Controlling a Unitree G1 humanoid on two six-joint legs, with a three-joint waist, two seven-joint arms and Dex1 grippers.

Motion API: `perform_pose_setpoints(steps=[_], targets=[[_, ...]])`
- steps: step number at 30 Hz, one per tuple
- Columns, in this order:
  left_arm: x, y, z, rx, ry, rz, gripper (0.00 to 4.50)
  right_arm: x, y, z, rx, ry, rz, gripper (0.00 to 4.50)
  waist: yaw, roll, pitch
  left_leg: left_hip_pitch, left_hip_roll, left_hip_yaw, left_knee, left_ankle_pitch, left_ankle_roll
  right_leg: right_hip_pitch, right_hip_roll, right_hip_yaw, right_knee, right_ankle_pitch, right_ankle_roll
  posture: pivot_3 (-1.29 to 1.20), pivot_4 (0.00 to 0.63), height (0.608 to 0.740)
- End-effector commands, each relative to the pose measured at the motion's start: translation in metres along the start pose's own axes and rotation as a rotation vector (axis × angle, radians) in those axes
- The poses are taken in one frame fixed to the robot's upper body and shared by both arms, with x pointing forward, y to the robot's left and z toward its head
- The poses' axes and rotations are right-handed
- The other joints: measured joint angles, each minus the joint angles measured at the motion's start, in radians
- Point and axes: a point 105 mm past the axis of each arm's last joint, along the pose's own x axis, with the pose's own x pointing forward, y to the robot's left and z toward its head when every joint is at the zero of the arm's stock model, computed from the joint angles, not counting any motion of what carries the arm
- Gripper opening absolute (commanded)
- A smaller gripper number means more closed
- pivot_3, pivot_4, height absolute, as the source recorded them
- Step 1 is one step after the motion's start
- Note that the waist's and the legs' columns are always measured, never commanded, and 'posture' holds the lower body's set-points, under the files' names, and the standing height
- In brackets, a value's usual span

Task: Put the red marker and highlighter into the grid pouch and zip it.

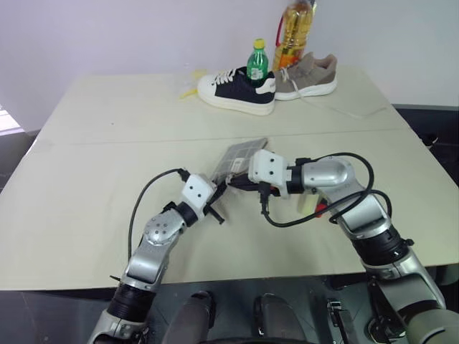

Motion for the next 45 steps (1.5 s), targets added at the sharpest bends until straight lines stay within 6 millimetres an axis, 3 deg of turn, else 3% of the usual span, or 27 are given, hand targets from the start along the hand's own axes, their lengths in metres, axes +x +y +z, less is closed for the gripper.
perform_pose_setpoints(steps=[1,7,10,14,19,22,23,26,28,34,41,45], targets=[[0.006,-0.003,0.006,0.021,-0.032,-0.005,0.0,0.003,0.01,0.027,-0.081,-0.078,0.054,0.01,-0.001,0.0,0.0,0.0,0.0,0.0,0.0,0.0,0.0,0.0,0.0,0.0,0.0,0.0,0.0,0.0,0.15,0.734],[-0.002,0.008,0.011,-0.021,-0.06,0.068,0.0,-0.004,-0.003,0.023,-0.041,-0.061,0.012,0.01,-0.001,0.0,0.0,0.0,0.0,0.0,0.0,0.0,0.0,0.0,0.0,0.0,0.0,0.0,0.0,0.0,0.15,0.734],[-0.011,0.016,0.015,-0.049,-0.076,0.11,0.0,-0.016,-0.014,0.019,0.002,-0.059,-0.035,1.23,-0.002,0.0,0.0,0.0,0.0,0.0,0.0,0.0,0.0,0.0,0.0,0.0,0.0,0.0,0.0,0.0,0.15,0.734],[-0.023,0.022,0.017,-0.068,-0.08,0.135,0.0,-0.044,-0.032,0.005,0.141,-0.024,-0.161,3.16,0.002,0.0,0.0,0.0,0.0,0.0,0.001,0.0,0.0,0.0,0.0,0.0,0.0,0.0,0.0,0.0,0.15,0.734],[-0.031,0.024,0.019,-0.058,-0.069,0.116,0.0,-0.089,-0.05,-0.036,0.356,0.094,-0.373,3.16,0.003,0.0,0.0,-0.001,0.0,0.0,0.002,0.0,0.0,0.001,-0.001,0.0,-0.001,0.0,0.0,0.0,0.15,0.734],[-0.028,0.022,0.021,-0.047,-0.066,0.073,0.0,-0.119,-0.055,-0.063,0.498,0.174,-0.514,3.97,0.003,0.0,0.0,-0.001,0.0,0.0,0.003,0.0,0.0,0.001,-0.001,0.0,0.0,0.0,-0.001,0.0,0.15,0.734],[-0.026,0.021,0.021,-0.044,-0.066,0.057,0.0,-0.128,-0.055,-0.07,0.529,0.206,-0.558,4.48,0.003,0.0,0.0,-0.001,0.0,0.0,0.003,0.0,0.0,0.001,-0.001,0.0,0.0,0.0,-0.001,0.0,0.15,0.734],[-0.022,0.017,0.022,-0.036,-0.065,0.008,0.0,-0.149,-0.054,-0.088,0.614,0.279,-0.705,4.48,0.002,0.0,0.0,-0.002,0.0,0.001,0.003,0.0,0.0,0.0,-0.001,0.0,0.0,0.0,-0.001,0.0,0.15,0.734],[-0.019,0.016,0.02,-0.039,-0.062,-0.015,0.0,-0.152,-0.045,-0.092,0.654,0.301,-0.726,4.48,0.002,0.0,0.0,-0.002,0.0,0.001,0.003,0.0,0.0,0.0,-0.001,0.0,0.0,0.0,-0.001,0.0,0.15,0.734],[-0.012,0.014,0.024,-0.021,-0.088,-0.058,0.0,-0.134,-0.018,-0.106,0.803,0.362,-0.752,4.48,0.0,0.0,0.0,-0.002,0.001,0.002,0.004,-0.001,0.001,0.0,0.0,0.0,0.0,0.001,-0.001,0.0,0.15,0.734],[-0.011,0.01,0.026,-0.017,-0.096,-0.085,0.0,-0.125,-0.006,-0.123,0.87,0.46,-0.788,4.48,0.002,0.0,0.0,-0.003,0.0,0.001,0.008,-0.001,0.002,0.001,-0.001,0.0,-0.001,0.0,-0.001,0.0,0.15,0.734],[-0.012,0.009,0.026,-0.019,-0.097,-0.078,0.0,-0.118,-0.003,-0.122,0.882,0.46,-0.764,4.48,0.001,0.0,0.0,-0.003,0.0,0.001,0.008,-0.001,0.002,0.001,-0.001,0.0,-0.001,0.0,-0.001,0.0,0.15,0.734]])
